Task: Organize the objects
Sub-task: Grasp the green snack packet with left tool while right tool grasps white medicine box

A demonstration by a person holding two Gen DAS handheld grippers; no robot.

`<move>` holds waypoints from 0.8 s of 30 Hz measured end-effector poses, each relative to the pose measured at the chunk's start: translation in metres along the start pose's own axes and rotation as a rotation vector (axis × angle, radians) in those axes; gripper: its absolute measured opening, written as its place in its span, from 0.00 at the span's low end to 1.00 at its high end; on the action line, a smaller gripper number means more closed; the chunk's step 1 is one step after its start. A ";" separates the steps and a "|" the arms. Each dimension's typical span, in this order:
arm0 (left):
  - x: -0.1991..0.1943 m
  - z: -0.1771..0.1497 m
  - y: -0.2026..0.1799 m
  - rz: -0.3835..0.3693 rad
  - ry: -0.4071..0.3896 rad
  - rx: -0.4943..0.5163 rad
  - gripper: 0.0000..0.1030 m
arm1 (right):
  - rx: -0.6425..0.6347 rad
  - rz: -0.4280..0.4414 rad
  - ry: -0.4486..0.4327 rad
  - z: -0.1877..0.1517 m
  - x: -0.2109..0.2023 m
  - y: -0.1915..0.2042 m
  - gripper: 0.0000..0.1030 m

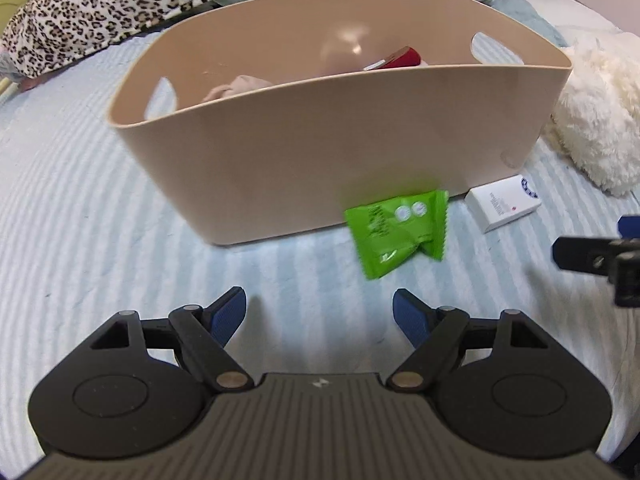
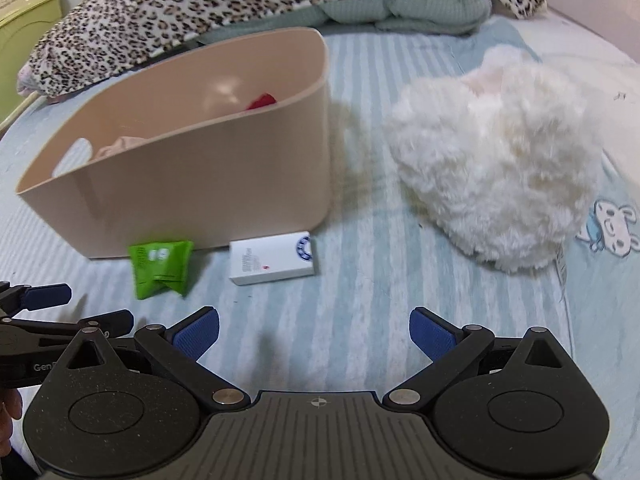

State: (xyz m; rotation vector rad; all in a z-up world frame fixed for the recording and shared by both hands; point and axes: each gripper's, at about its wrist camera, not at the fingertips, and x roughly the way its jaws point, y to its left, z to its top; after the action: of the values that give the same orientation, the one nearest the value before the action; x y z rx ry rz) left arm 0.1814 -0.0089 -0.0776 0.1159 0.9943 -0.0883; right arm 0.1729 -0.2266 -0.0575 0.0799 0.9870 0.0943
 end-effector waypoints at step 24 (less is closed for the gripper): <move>0.036 0.029 -0.007 -0.054 0.009 -0.124 0.88 | 0.006 -0.019 0.045 0.011 0.048 0.000 1.00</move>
State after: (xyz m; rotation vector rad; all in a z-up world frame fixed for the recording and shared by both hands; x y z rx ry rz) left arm 0.2243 -0.0206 -0.0920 -0.0240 1.0094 -0.0750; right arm 0.2086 -0.2214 -0.0912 0.0747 1.0326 0.0761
